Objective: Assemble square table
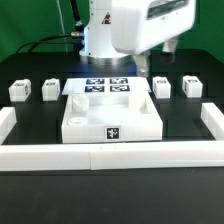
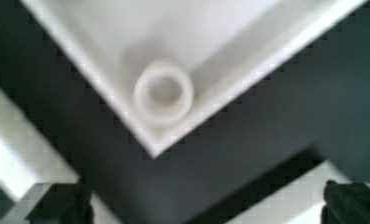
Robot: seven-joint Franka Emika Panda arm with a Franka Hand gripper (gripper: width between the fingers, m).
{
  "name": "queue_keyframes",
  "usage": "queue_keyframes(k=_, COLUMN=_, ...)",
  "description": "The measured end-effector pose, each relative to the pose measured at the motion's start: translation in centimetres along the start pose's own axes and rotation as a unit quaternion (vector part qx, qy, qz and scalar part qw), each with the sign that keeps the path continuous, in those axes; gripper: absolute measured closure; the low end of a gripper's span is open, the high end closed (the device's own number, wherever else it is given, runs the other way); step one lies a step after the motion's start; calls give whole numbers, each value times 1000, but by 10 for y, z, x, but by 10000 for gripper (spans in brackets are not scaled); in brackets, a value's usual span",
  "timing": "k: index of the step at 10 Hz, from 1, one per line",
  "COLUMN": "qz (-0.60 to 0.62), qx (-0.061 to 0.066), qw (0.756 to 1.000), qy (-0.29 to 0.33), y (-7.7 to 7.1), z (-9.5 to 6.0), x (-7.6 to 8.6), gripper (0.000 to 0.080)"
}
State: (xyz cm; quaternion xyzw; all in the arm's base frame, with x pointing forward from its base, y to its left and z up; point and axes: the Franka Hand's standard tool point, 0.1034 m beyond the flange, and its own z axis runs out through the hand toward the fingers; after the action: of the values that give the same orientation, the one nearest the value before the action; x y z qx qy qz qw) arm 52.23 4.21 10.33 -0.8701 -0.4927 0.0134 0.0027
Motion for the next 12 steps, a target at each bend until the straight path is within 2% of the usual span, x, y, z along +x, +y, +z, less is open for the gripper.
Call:
queue_keyframes(k=1, qz=-59, qx=-2, qw=998, qy=1, y=-13, z=6, x=-21, gripper=150)
queue_keyframes(k=2, qz=-89, qx=3, qw=996, qy=-3, y=-23, z=12, x=-43, gripper=150)
queue_keyframes(k=4, qz=-178, qx=-7, qw=984, qy=8, y=-35, z=38, x=-74, gripper=150)
queue_keyframes(k=5, qz=-212, qx=2, qw=977, qy=7, y=-36, z=51, x=-83, gripper=150)
queue_keyframes(k=8, qz=-211, qx=4, qw=977, qy=18, y=-28, z=94, x=-83, gripper=150)
queue_keyframes(k=11, qz=-210, qx=7, qw=978, qy=17, y=-30, z=97, x=-84, gripper=159)
queue_keyframes(k=12, qz=-210, qx=7, qw=978, qy=17, y=-30, z=97, x=-84, gripper=346)
